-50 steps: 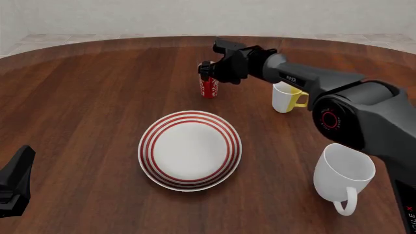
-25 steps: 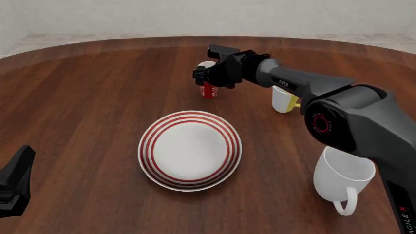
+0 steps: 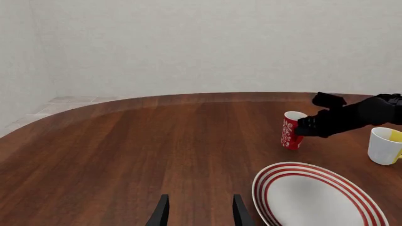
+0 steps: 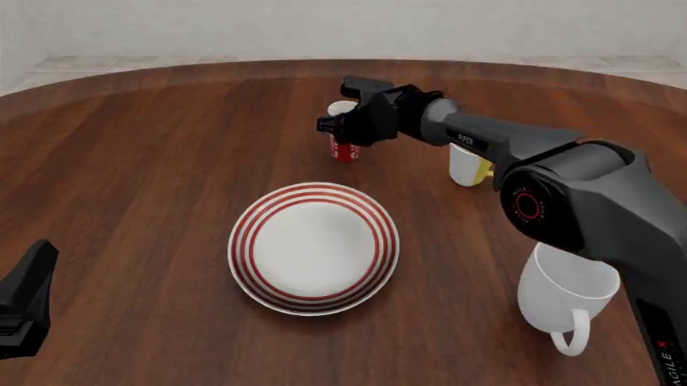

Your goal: Pick up the red mug and put it on the plate

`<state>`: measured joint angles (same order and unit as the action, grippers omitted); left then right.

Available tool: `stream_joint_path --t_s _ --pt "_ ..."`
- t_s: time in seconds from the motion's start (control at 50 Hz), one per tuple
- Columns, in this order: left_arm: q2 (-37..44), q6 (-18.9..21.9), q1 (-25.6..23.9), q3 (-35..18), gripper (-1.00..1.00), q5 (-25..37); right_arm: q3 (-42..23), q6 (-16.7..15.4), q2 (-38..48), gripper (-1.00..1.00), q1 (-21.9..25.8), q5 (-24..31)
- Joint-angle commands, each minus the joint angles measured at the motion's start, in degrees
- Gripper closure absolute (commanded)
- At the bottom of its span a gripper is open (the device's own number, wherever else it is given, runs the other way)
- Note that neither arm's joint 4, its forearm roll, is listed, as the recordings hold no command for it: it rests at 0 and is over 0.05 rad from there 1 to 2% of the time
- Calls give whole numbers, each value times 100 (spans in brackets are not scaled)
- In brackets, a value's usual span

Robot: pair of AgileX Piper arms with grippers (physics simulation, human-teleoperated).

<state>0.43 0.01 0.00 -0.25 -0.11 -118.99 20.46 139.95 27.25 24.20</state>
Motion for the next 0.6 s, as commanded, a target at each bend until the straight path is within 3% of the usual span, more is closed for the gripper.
stream_joint_path --t_s 0.02,0.24,0.38,0.42,0.6 --pt "0 1 0 0 -100 0 37 49 25 100 51 26" --pt "0 0 0 0 -100 0 89 -102 -107 100 135 61" --pt "0 0 -2 0 -100 0 160 -640 -433 100 374 45" --pt "0 0 -1 0 -100 0 221 -656 -505 100 374 55" --pt "0 0 0 0 -100 0 1053 -1067 -1153 100 476 -267"
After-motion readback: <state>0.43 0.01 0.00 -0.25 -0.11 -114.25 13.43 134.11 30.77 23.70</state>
